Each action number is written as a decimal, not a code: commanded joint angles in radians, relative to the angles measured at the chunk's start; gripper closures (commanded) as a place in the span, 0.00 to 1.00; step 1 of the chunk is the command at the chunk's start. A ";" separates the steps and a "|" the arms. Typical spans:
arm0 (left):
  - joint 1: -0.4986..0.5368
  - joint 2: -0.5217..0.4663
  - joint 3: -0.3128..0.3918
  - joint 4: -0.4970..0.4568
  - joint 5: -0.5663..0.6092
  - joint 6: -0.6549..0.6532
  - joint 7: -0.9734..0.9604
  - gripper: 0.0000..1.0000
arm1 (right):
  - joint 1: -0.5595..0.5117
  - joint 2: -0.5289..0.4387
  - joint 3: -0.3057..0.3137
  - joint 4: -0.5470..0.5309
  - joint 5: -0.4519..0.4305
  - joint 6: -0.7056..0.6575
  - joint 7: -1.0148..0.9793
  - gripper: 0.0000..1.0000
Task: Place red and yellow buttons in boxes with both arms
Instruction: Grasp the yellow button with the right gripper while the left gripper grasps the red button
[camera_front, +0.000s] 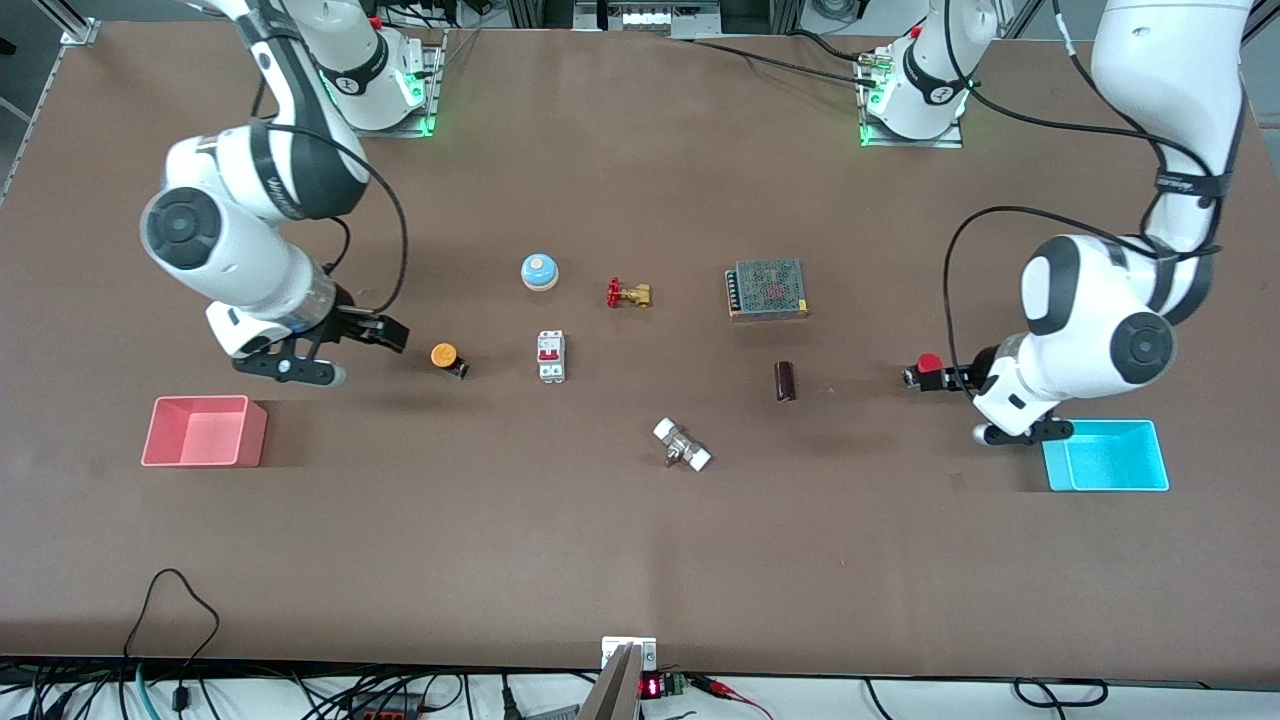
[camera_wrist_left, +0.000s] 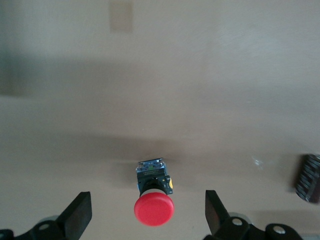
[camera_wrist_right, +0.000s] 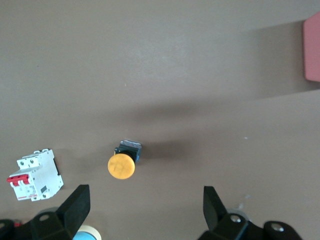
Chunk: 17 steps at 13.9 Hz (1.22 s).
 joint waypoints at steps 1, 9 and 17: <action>-0.005 -0.035 0.004 -0.078 -0.017 0.041 -0.060 0.00 | 0.011 0.025 0.023 -0.040 -0.007 0.094 0.029 0.00; -0.012 0.009 0.002 -0.155 -0.084 0.165 -0.094 0.00 | 0.023 0.123 0.032 -0.051 -0.007 0.214 0.029 0.00; -0.041 0.034 0.004 -0.152 -0.079 0.193 -0.074 0.01 | 0.022 0.180 0.076 -0.052 -0.059 0.238 0.078 0.00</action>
